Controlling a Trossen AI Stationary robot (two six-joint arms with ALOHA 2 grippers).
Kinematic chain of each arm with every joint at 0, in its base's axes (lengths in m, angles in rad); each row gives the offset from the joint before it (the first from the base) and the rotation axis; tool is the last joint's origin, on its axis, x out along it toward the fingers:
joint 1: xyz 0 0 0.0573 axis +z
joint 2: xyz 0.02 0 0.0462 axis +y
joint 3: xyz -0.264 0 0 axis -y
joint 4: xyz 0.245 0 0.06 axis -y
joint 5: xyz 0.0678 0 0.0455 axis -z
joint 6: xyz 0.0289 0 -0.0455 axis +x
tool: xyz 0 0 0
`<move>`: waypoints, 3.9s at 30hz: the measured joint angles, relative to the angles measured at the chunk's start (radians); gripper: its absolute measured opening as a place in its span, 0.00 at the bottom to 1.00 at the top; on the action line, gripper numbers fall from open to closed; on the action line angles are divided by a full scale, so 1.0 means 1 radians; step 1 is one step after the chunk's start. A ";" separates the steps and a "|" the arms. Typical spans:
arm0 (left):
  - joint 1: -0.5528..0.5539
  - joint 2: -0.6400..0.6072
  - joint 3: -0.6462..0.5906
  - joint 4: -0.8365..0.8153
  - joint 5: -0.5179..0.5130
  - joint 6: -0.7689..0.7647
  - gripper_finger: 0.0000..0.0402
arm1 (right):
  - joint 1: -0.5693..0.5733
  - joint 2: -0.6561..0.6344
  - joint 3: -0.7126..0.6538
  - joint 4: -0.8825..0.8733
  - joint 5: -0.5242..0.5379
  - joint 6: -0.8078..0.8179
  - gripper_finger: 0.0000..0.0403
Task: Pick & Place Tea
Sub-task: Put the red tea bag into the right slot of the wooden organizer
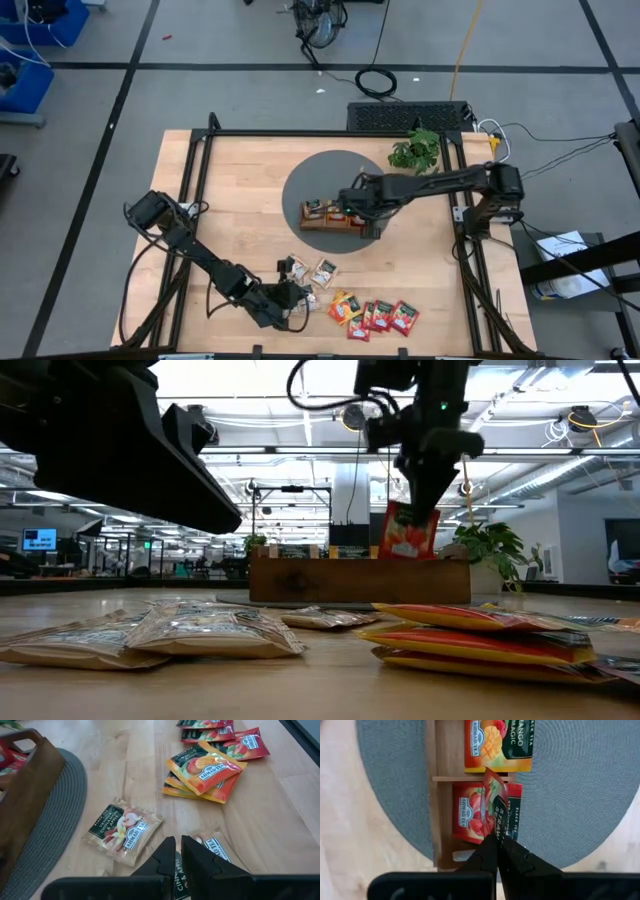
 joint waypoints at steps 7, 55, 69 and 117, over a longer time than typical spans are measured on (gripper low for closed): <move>0.001 0.000 0.000 0.000 0.000 0.001 0.09 | -0.015 0.040 0.001 -0.087 -0.026 -0.016 0.00; 0.016 0.000 -0.004 -0.050 -0.004 -0.010 0.09 | -0.002 0.365 0.512 -0.552 -0.066 -0.114 0.00; 0.016 0.000 -0.004 -0.053 -0.008 -0.044 0.09 | -0.016 0.238 0.459 -0.551 -0.055 -0.115 0.00; 0.093 0.001 0.085 0.341 -0.080 0.317 0.56 | 0.548 0.119 0.219 -0.110 0.272 0.210 0.00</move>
